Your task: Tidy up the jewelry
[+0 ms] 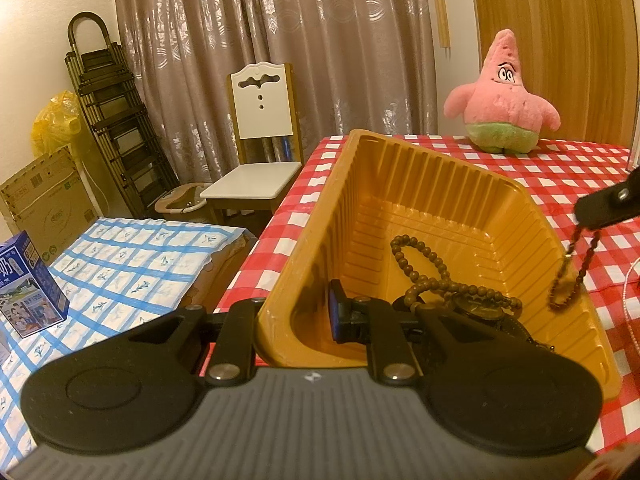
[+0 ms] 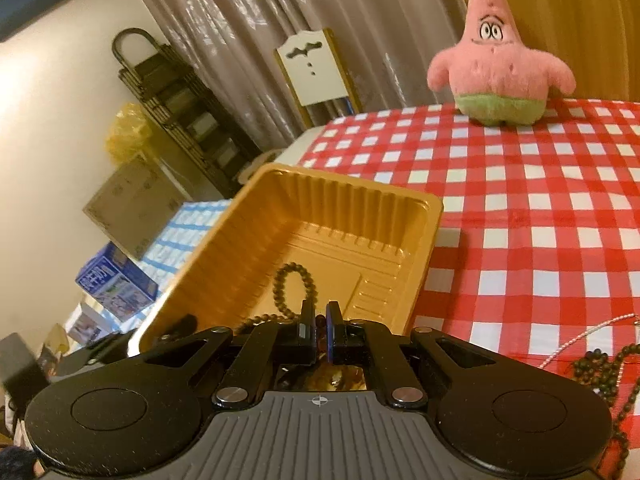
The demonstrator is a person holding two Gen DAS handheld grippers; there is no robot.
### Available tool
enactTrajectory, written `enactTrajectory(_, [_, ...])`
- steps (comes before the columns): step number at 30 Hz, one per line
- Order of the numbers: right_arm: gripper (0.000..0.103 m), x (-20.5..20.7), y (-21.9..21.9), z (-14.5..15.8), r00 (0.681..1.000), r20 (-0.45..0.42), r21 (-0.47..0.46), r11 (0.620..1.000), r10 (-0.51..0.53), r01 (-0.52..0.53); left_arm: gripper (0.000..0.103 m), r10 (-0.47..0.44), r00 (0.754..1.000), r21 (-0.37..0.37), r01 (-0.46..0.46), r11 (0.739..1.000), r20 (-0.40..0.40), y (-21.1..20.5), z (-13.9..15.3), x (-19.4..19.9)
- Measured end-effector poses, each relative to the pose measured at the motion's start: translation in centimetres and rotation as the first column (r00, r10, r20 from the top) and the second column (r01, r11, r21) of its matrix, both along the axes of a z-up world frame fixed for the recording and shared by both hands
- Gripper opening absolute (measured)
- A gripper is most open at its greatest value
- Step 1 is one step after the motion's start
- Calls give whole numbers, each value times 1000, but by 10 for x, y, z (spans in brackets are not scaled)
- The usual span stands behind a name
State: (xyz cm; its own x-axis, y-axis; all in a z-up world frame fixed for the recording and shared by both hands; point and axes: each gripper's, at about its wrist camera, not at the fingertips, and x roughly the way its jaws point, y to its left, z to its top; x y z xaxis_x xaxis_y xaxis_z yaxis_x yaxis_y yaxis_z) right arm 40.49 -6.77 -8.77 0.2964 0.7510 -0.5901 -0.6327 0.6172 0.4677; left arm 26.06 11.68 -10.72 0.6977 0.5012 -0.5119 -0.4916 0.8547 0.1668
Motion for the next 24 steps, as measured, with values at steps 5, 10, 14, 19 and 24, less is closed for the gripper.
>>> enactTrajectory(5, [5, 3, 9, -8, 1000, 7, -13, 1000, -26, 26, 16, 1, 1000, -1, -1, 1000, -1, 0, 0, 0])
enactTrajectory(10, [26, 2, 6, -5, 999, 25, -33, 999, -39, 40, 16, 2, 1000, -3, -2, 1000, -2, 0, 0, 1])
enactTrajectory(14, [32, -2, -8, 0, 997, 36, -34, 997, -62, 64, 16, 2, 1000, -3, -2, 1000, -2, 1, 0, 1])
enactTrajectory(19, [33, -10, -33, -1, 994, 33, -73, 992, -103, 105, 16, 2, 1000, -4, -2, 1000, -3, 1, 0, 1])
enactTrajectory(24, [34, -21, -65, -12, 989, 20, -133, 980, -149, 150, 16, 2, 1000, -1, -2, 1000, -2, 1, 0, 1])
